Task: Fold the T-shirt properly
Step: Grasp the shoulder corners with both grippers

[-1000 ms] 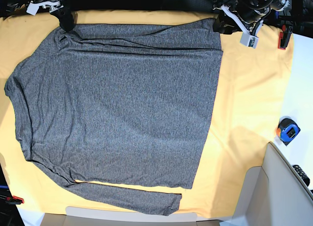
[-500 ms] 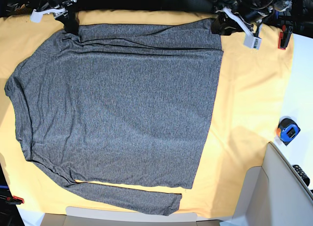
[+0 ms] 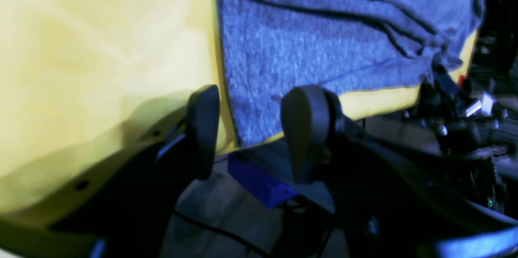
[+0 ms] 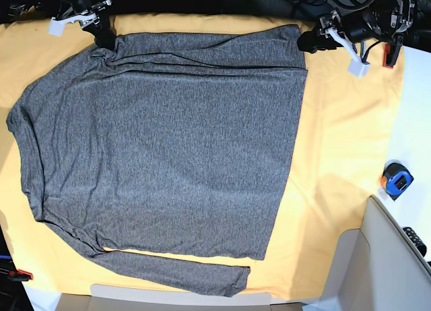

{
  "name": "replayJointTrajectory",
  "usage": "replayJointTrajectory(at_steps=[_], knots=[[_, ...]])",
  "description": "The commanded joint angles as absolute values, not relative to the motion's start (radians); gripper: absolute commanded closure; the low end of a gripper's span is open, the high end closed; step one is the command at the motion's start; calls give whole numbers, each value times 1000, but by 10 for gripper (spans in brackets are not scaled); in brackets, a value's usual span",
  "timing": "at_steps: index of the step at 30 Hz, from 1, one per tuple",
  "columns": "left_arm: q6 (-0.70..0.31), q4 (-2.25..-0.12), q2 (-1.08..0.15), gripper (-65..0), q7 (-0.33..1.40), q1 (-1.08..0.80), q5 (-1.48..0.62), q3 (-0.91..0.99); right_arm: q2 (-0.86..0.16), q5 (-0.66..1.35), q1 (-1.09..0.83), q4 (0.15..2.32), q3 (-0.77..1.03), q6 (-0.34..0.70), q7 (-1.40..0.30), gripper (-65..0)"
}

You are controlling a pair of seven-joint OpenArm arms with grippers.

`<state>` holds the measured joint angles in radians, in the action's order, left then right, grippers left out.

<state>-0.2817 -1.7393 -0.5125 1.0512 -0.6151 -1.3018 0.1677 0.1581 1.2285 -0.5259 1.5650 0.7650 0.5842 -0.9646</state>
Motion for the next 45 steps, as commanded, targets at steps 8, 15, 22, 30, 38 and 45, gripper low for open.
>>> replayJointTrajectory(at_steps=[8,15,22,30,38,45], knots=[[-291,-1658,-496,-278,1073,-572,-1314,163,157,1193,-536,1570,765,575,-987,0],[-292,-1659,-446,-277,1168,-572,-1314,163,157,1158,-535,1570,763,575,-986,0],[-292,-1659,-429,-273,1181,-572,-1314,162,157,1144,-535,1570,763,575,-987,0],[-292,-1659,-429,-46,1181,-570,-1314,162,157,1119,-542,1572,763,575,-989,0],[-292,-1710,-435,0,1182,-572,-1314,162,157,906,-556,1685,773,575,-981,0],[-292,-1817,-455,0,1222,-573,-1314,165,157,771,-567,1765,773,575,-987,0]])
